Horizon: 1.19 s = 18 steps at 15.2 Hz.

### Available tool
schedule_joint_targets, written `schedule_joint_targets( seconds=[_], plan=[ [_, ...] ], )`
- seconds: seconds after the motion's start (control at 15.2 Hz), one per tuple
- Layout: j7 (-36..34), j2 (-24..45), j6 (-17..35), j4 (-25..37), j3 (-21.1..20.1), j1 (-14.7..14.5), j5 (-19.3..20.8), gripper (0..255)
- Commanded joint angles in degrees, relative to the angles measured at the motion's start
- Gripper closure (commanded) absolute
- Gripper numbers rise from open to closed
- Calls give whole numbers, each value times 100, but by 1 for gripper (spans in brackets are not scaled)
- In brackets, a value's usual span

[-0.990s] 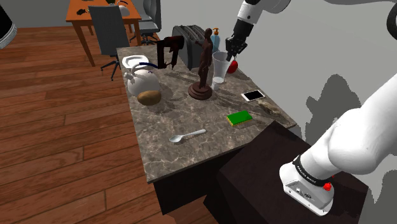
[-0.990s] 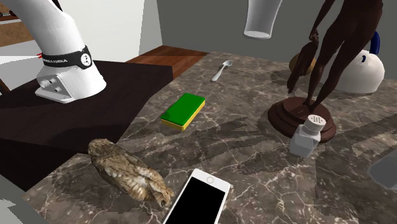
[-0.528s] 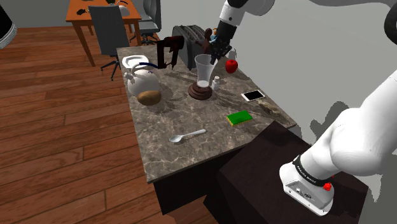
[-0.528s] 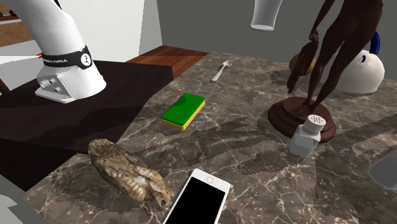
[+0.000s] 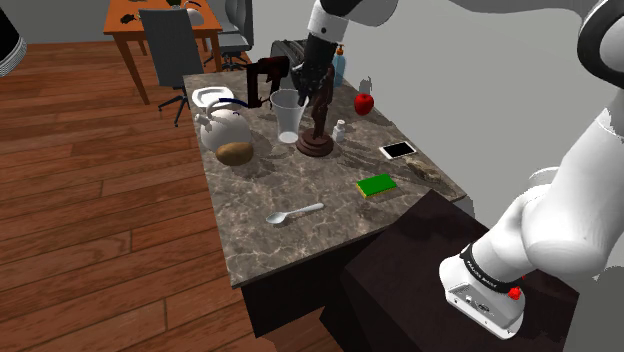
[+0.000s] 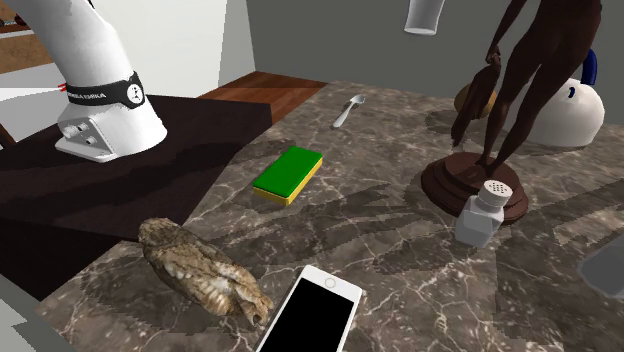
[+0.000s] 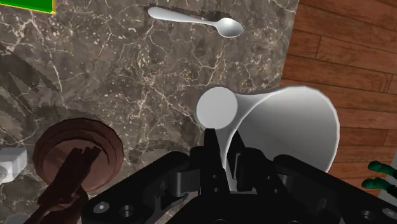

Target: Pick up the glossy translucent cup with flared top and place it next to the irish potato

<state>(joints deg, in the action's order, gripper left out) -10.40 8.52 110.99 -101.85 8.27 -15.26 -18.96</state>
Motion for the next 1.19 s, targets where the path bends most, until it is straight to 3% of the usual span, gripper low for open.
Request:
schedule_joint_targets(
  seconds=[0.0, 0.73, 1.12],
  plan=[
    [-219, 173, 26, 211, -92, -116, -6, 255],
    [-1479, 1554, -168, 2131, -509, -793, 103, 255],
    [-1416, 1647, 162, 1892, -526, -823, 69, 255]
  ],
)
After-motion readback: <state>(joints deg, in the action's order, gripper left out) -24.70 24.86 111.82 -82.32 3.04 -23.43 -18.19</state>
